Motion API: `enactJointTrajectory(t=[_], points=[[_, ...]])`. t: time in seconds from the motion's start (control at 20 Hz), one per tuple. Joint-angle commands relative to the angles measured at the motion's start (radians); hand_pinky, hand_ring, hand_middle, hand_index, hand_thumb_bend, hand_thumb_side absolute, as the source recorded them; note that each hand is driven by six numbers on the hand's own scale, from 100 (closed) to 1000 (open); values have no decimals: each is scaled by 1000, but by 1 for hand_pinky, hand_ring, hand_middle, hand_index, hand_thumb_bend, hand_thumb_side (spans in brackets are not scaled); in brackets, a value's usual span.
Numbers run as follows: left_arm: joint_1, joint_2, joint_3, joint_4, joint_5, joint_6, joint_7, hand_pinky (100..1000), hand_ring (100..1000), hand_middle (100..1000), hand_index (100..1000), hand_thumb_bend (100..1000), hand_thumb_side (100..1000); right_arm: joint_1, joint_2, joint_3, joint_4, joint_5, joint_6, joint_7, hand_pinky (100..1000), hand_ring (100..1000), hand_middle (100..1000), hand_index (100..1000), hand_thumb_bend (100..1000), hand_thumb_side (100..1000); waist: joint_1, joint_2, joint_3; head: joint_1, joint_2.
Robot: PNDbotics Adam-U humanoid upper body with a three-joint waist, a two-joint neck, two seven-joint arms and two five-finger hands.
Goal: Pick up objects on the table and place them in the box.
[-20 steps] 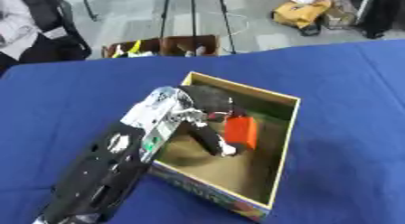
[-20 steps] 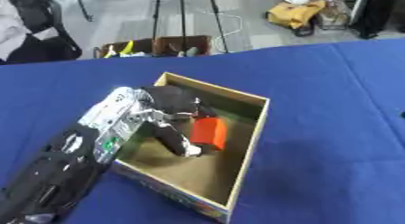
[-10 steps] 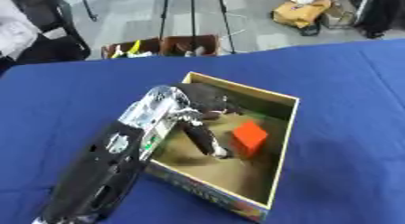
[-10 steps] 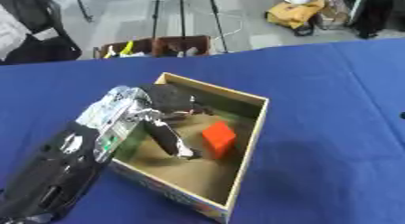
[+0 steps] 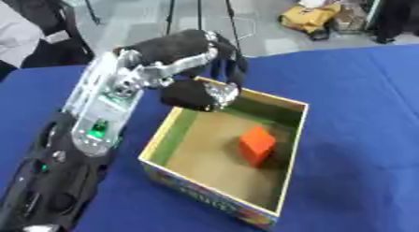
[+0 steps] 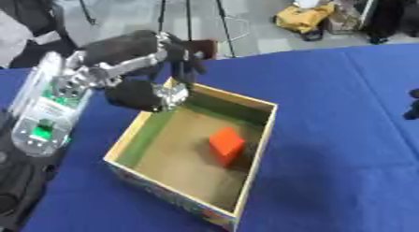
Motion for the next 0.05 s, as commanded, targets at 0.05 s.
enactJointTrajectory(t=[0.05], points=[[37, 65, 68, -120, 234, 106, 122, 280, 515, 527, 760, 100, 836, -2, -10, -11, -28, -1, 2, -9, 650, 416, 408, 544, 499, 1000, -10, -22, 10, -22, 9]])
